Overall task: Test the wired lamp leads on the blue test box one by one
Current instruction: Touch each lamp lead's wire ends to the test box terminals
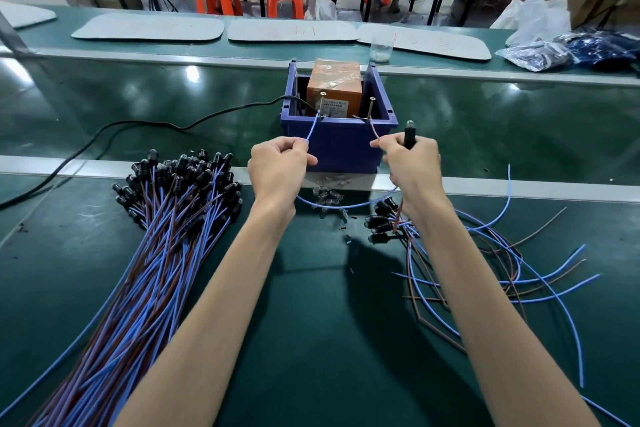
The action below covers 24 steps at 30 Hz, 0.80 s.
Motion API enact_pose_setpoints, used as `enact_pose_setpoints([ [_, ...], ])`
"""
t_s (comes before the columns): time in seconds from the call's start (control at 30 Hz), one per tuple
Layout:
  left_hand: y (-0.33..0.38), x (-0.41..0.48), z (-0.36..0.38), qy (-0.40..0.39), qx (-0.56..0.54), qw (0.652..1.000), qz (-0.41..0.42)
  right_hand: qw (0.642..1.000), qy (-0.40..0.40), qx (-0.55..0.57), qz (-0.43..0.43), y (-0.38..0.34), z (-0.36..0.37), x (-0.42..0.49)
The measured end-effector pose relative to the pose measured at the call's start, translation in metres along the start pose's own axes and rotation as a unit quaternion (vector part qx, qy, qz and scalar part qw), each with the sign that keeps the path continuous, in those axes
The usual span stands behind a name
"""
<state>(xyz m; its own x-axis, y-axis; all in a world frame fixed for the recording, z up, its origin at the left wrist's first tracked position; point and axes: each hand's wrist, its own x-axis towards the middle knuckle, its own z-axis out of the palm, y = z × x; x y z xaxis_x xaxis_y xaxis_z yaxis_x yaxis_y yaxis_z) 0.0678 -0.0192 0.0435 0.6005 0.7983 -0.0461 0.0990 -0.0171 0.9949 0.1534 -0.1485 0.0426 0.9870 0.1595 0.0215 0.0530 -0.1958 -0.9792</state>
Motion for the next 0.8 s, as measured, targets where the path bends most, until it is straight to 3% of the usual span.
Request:
enact_pose_setpoints([
  [0.37, -0.003, -0.016, -0.003, -0.045, -0.003, 0.997, 0.055, 0.999, -0.026, 0.004, -0.046, 0.003, -0.005, -0.014],
  [0.6, -0.002, -0.007, 0.002, 0.069, -0.075, 0.994, 0.024, 0.993, 0.107, 0.046, -0.028, 0.0, -0.002, -0.007],
  [0.8, -0.002, 0.012, 0.006, 0.041, -0.004, 0.999, 0.023, 0.998, 0.064, 0.0, -0.013, -0.005, -0.002, 0.005],
])
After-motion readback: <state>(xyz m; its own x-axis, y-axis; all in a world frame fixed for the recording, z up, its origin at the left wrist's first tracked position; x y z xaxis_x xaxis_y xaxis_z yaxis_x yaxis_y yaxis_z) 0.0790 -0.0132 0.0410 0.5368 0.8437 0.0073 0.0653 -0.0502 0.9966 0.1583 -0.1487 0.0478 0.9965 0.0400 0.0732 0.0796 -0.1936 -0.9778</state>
